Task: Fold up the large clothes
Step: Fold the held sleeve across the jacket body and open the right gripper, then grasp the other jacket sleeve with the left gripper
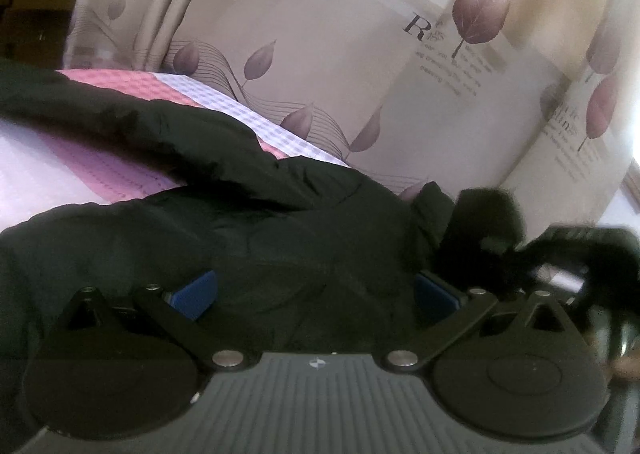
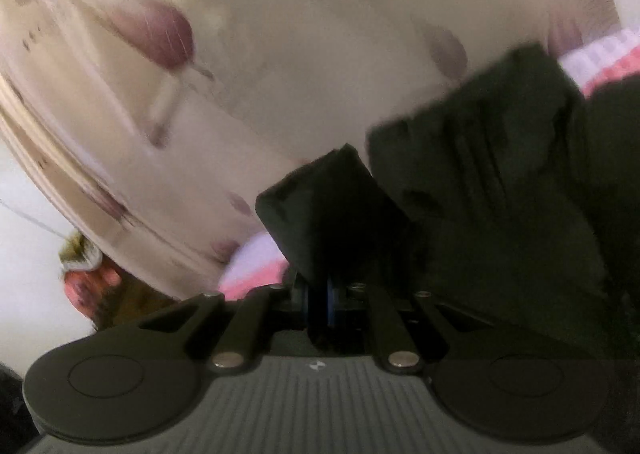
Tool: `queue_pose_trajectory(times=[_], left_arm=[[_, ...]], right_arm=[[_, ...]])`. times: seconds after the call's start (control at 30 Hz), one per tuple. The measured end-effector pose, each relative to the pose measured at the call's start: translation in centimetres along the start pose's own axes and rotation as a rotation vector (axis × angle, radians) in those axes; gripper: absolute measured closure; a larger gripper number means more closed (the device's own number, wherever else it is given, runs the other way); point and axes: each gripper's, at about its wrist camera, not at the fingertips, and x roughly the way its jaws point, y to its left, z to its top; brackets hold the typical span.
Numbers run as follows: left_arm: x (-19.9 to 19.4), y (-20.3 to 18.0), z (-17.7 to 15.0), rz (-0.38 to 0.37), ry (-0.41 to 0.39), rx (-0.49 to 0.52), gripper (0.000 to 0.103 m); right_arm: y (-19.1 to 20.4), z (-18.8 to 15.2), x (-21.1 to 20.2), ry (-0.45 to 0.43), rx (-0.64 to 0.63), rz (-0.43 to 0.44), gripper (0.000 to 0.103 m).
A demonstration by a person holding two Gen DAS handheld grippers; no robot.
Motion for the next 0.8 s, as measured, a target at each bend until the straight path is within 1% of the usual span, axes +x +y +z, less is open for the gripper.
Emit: queue_pose_trajectory(times=[0.07,0.1,0.13,0.2,0.27,0.37,0.4,0.47,0.5,0.53,0.57,0.6,0.63,0.7,0.73,0.77,0.8], left_arm=[[0.1,0.1,0.0,0.000,0.001,-0.001,0.000],[0.0,0.2,0.0,-0.001,0.000,-0.003,0.000],[0.0,0.3,0.0,-0.001,0.000,-0.005,0.000],[0.1,0.3,0.0,0.000,0.002,-0.004,0.000],[0.1,0.3,0.0,0.000,0.002,-0.004,0.000],[0.1,0.3,-0.1,0.002,0.005,-0.002,0.000],[0.1,0.3,0.0,0.002,0.006,-0.002,0.000],[0.1,0.3,0.0,0.005,0.009,0.000,0.000],[0.2,0.3,0.0,0.006,0.010,0.002,0.000],[0.2,0.3,0.0,0.008,0.011,0.003,0.000],[0.2,0.2,0.0,0.010,0.013,0.005,0.000],[0.2,0.2,0.0,0.012,0.016,0.008,0.000],[0.3,0.1,0.0,0.015,0.019,0.012,0.000],[0.5,0.0,0.0,0.023,0.028,0.024,0.000],[0.6,-0.2,0.1,0.027,0.035,0.032,0.000],[0.6,-0.3,0.2,0.028,0.046,0.046,0.000],[0.6,-0.3,0.3,0.026,0.061,0.061,0.000]], right_arm=[[-0.3,-0.5,1.7,0.068,-0.013,0.005,0.094],[-0.2,-0.4,2.0,0.097,-0.026,-0.005,0.093],[0.0,-0.5,2.4,0.114,-0.054,-0.035,0.093],[0.8,-0.7,3.0,0.139,-0.137,-0.095,0.091],[1.4,-1.6,2.4,0.174,-0.215,-0.148,0.084],[2.2,-1.9,2.1,0.185,-0.272,-0.164,0.082],[2.4,-1.9,1.6,0.183,-0.282,-0.162,0.075],[2.8,-1.5,0.2,0.150,-0.306,-0.170,0.053],[2.7,-1.4,0.0,0.121,-0.328,-0.192,0.047],[2.9,-1.6,-0.9,0.085,-0.359,-0.225,0.035],[3.1,-1.8,-1.6,0.052,-0.399,-0.271,0.027],[3.3,-2.3,-2.6,0.022,-0.451,-0.339,0.026],[3.3,-3.0,-3.3,-0.005,-0.514,-0.431,0.026],[2.9,-4.1,-4.0,-0.024,-0.605,-0.581,0.026],[2.5,-4.6,-4.4,-0.027,-0.627,-0.645,0.026],[1.8,-4.8,-4.9,-0.033,-0.629,-0.687,0.026],[1.3,-4.9,-5.3,-0.039,-0.616,-0.704,0.026]])
